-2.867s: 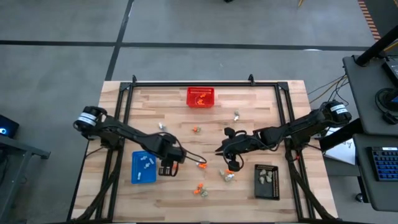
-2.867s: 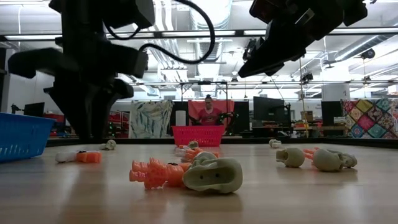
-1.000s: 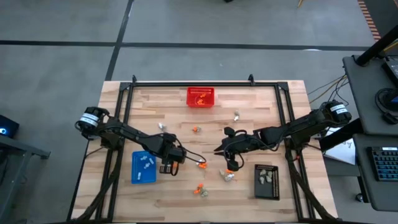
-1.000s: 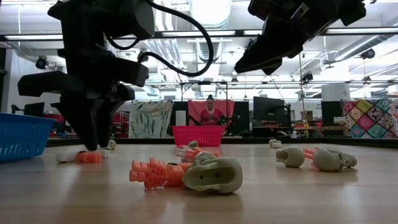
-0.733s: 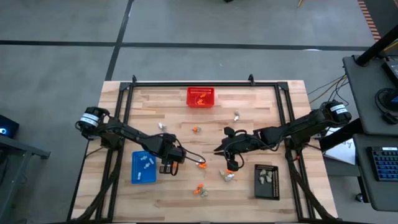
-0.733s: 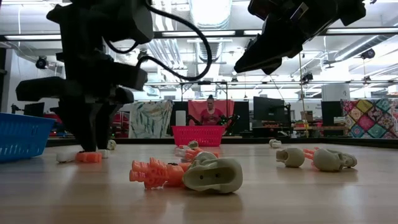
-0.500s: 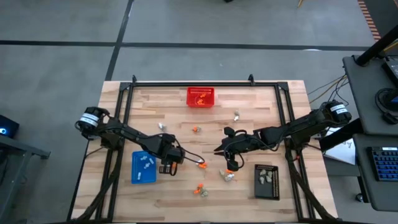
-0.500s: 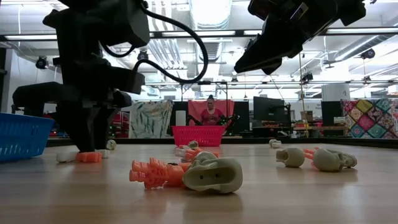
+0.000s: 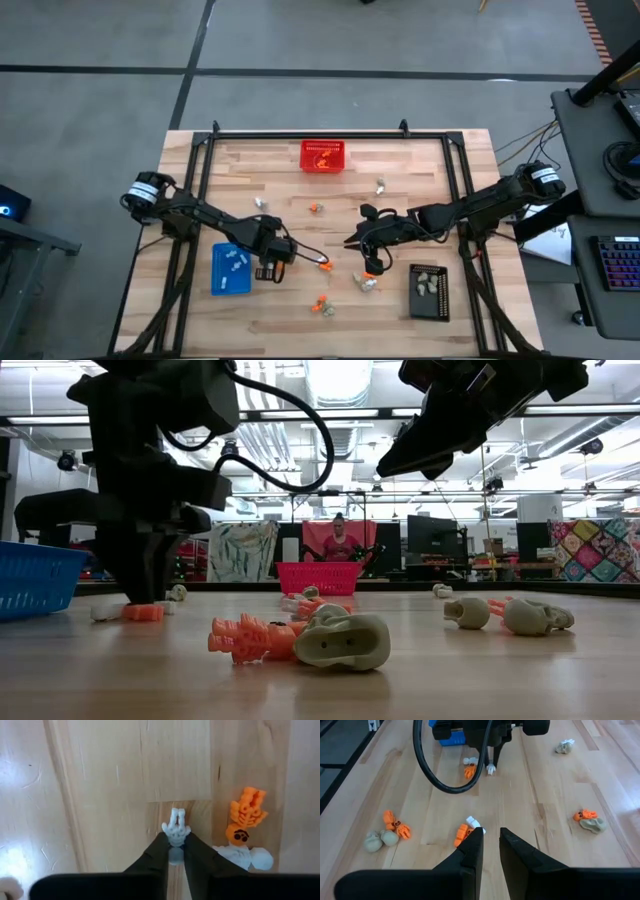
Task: Sort Halloween decoration
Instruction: Put the white skeleton toy into the blue bin
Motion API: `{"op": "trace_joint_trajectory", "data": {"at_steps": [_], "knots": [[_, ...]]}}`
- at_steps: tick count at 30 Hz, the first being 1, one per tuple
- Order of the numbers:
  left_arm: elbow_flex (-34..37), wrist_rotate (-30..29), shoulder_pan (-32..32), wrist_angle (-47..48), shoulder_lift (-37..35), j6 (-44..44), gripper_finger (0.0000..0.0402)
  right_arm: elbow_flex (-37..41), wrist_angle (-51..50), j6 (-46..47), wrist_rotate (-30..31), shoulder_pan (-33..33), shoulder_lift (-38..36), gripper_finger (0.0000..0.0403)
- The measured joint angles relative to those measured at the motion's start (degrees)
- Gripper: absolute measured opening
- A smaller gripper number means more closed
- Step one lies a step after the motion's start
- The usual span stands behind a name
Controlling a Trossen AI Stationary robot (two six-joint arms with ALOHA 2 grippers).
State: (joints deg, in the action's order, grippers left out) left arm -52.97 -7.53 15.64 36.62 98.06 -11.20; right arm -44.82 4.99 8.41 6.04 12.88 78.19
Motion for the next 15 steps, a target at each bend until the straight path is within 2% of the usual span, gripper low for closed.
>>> {"op": "trace_joint_trajectory", "data": {"at_steps": [3, 8, 15], "knots": [[-0.5, -0.1, 0.0, 0.5, 0.0, 0.0, 0.0006, 0.0, 0.0, 0.0, 0.0, 0.0, 0.0, 0.0053], [-2.6, -1.3, -0.1, 1.2, -0.3, 0.2, 0.0005, 0.0, 0.0, 0.1, 0.0, 0.0, 0.0, 0.0053], [-8.3, -2.5, 0.0, 9.1, -0.7, 0.2, 0.0005, 0.0, 0.0, 0.0, 0.0, 0.0, 0.0, 0.0053]]}}
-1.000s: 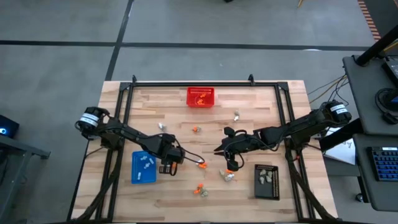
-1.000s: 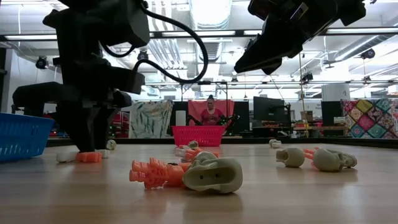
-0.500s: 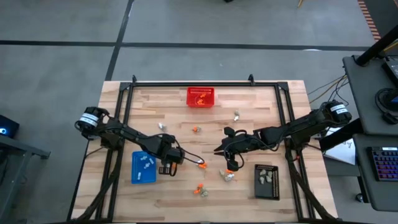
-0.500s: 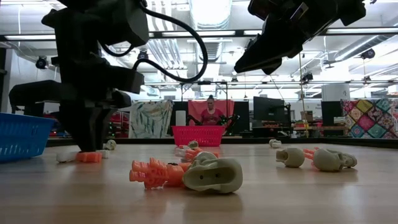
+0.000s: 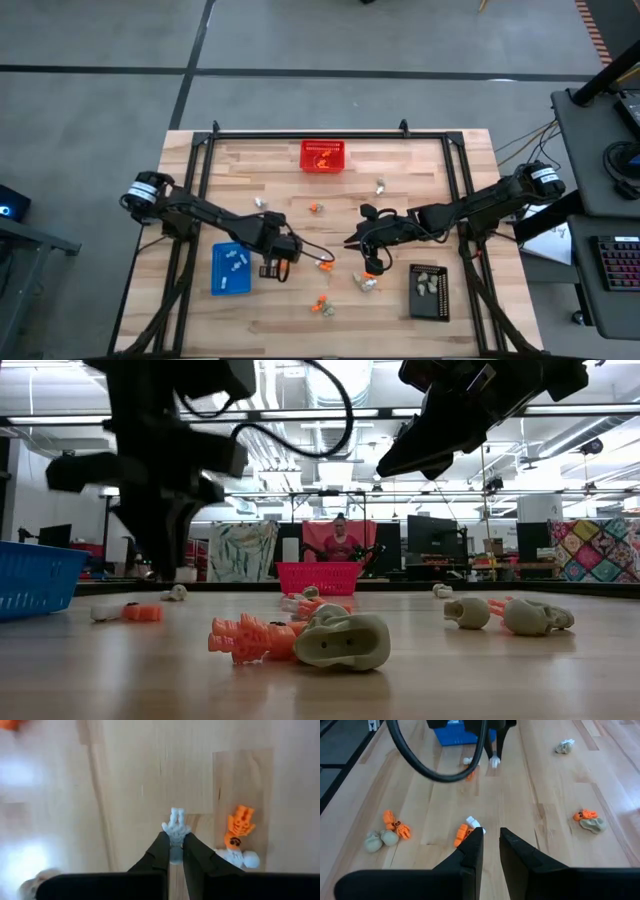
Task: Sort Halloween decoration
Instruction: Put the white skeleton toy into the blue bin
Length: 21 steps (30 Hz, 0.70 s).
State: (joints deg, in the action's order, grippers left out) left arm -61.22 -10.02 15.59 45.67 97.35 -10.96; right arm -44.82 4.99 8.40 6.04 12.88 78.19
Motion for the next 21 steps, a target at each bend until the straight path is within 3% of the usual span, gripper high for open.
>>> {"op": "trace_joint_trajectory", "data": {"at_steps": [13, 17, 21], "knots": [[-9.0, 0.0, 2.8, 17.3, -6.8, -5.9, 0.0004, 0.0, 0.0, -0.8, 0.0, 0.0, 0.0, 0.0053], [-8.3, 1.1, 4.5, 22.0, -9.7, -16.0, 0.0004, 0.0, 0.0, -1.0, 0.0, 0.0, 0.0, 0.0053], [-8.4, 9.4, 5.0, 24.1, -11.3, -36.4, 0.0004, 0.0, 0.0, -1.0, 0.0, 0.0, 0.0, 0.0053]]}}
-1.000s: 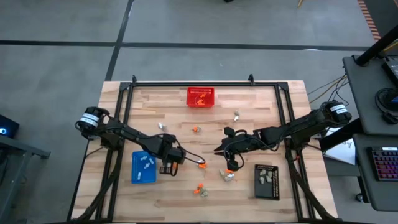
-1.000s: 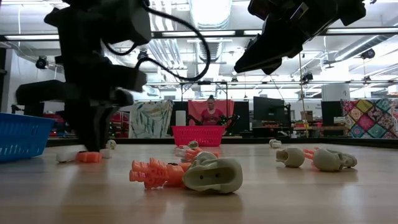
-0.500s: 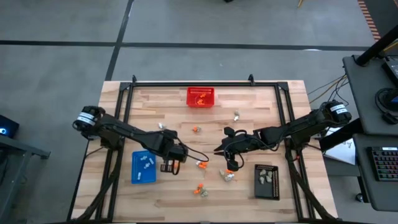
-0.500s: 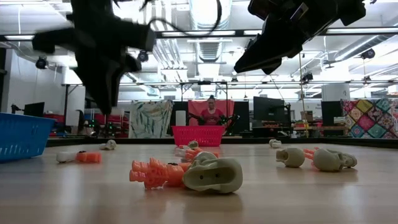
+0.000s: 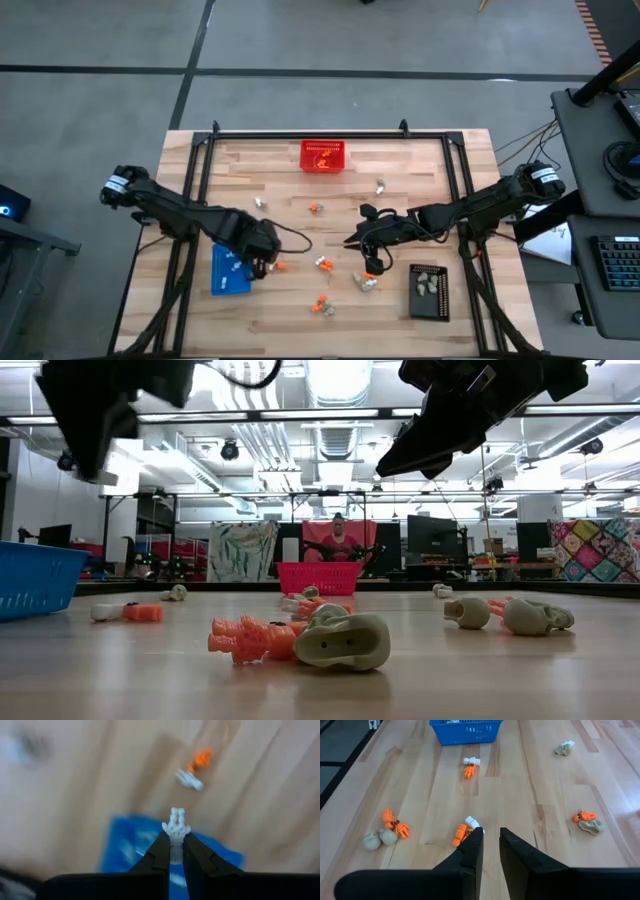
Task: Sort Halloween decoration
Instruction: Put the white skeleton toy into the blue bin
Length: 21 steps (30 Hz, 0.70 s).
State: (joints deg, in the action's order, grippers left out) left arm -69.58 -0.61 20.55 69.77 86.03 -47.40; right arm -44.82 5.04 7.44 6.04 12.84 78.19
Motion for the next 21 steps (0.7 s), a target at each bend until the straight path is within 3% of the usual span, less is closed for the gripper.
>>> {"op": "trace_joint_trajectory", "data": {"at_steps": [3, 6, 13, 17, 21], "knots": [[0.0, 6.2, 1.3, -0.1, 0.1, -13.2, 0.0004, 0.0, 0.0, 0.0, 0.0, 0.0, 0.0, 0.0053], [0.3, 8.7, 5.0, 0.1, 0.5, -17.1, 0.0004, 0.0, 0.1, -0.1, 0.0, 0.0, 0.0, 0.0053], [0.4, 7.4, 11.8, 1.7, 0.6, -25.5, 0.0004, 0.0, 0.2, -1.5, 0.0, 0.0, 0.0, 0.0053], [0.7, 7.3, 13.2, 6.4, 0.6, -35.4, 0.0004, 0.0, 0.2, -1.6, 0.0, 0.0, 0.0, 0.0053], [1.9, 7.1, 14.6, 6.2, 0.6, -39.9, 0.0004, 0.0, 0.2, -1.7, 0.0, 0.0, 0.0, 0.0053]]}}
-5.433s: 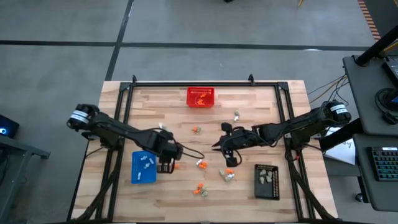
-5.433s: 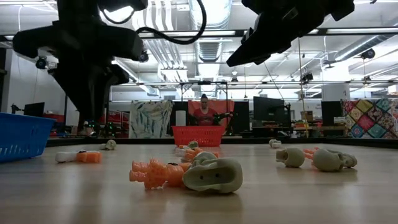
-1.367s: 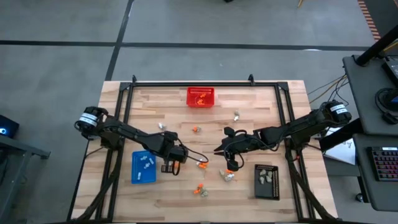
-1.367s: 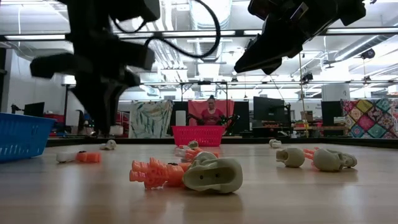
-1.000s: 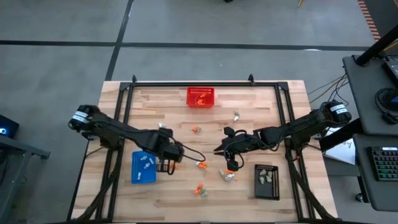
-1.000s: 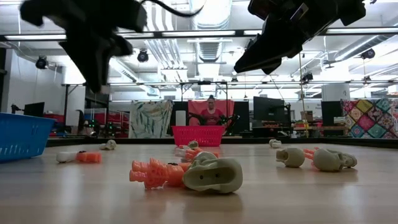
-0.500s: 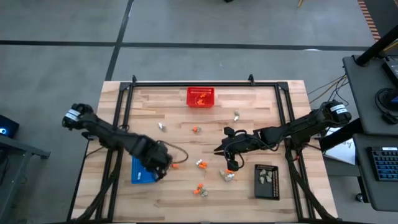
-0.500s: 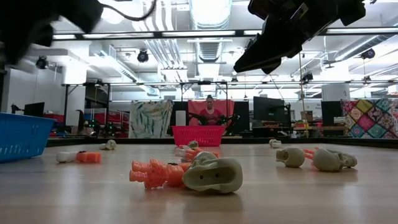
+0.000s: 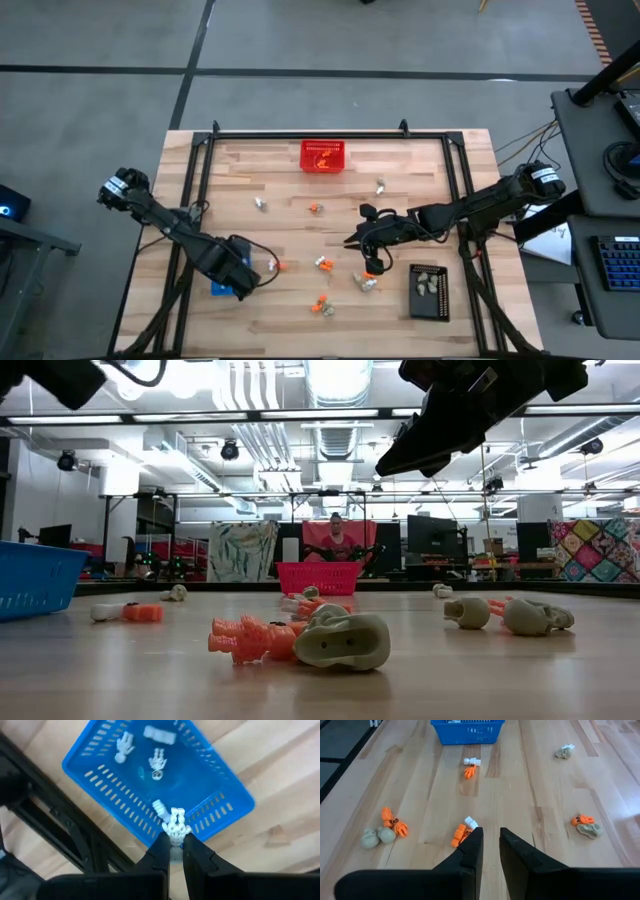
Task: Sort Halloween decoration
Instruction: Put the white skeleton toy into the blue bin
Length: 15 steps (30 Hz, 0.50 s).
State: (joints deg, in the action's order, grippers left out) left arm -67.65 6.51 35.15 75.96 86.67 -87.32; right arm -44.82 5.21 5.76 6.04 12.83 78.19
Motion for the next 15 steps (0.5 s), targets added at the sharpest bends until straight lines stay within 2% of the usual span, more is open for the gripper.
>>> {"op": "trace_joint_trajectory", "data": {"at_steps": [8, 15], "knots": [[4.1, -0.1, 2.2, -1.2, 0.0, -7.7, 0.0004, 0.0, 0.2, -2.3, 0.0, -0.1, 0.0, 0.0053], [4.8, -5.9, 2.1, -2.2, 0.0, -11.3, 0.0004, 0.0, 0.2, -3.6, 0.0, -0.1, 0.0, 0.0053]]}}
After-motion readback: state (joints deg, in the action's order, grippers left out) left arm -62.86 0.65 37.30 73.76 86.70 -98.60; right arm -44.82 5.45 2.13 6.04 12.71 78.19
